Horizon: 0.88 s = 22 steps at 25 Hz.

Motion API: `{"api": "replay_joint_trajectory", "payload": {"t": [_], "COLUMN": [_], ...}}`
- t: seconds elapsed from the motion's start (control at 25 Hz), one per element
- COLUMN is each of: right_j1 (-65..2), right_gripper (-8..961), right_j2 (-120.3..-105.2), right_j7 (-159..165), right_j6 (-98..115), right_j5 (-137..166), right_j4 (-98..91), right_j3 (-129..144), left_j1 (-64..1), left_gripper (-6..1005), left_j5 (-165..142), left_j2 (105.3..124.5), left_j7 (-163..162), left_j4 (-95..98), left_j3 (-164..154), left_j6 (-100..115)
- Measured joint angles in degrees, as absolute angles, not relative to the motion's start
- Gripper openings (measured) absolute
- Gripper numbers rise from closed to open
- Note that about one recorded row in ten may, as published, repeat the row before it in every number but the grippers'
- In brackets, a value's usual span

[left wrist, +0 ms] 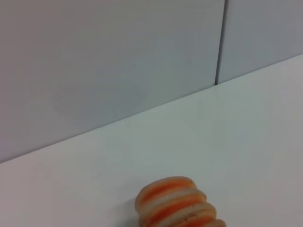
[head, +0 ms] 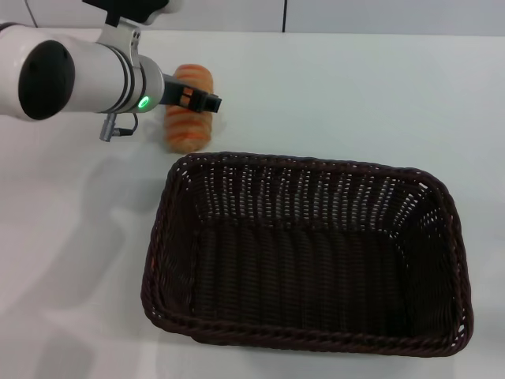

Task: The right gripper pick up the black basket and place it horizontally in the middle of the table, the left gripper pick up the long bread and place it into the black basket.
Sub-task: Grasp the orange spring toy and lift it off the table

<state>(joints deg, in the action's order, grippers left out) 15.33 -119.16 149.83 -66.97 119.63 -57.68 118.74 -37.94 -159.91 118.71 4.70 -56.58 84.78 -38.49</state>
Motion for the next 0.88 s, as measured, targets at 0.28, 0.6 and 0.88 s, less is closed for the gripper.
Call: {"api": "replay_joint_trajectory", "payload": {"t": [0.28, 0.6, 0.88], "right_j1": [15.18, 14.96, 14.66], "right_gripper": [836, 834, 832], "right_j2": [-119.08, -119.09, -119.09], "right_j7": [149.83, 149.57, 149.5], "right_j6": [-66.98, -66.95, -66.87], "right_j5": [119.63, 119.63, 119.63], "right_j4": [-57.24, -57.16, -56.54], "right_j3": [118.57, 118.47, 118.47], "left_j1": [-39.49, -41.01, -41.59], "left_gripper": [861, 861, 832], "left_j5": [-159.78, -158.43, -158.27], "left_j2": [118.74, 118.76, 118.68], "left_j7": [4.7, 4.7, 4.9], "left_j4": [-51.33, -48.37, -47.82], "left_j3": [84.64, 84.6, 84.65], "left_j6": [-35.46, -35.53, -37.31]}}
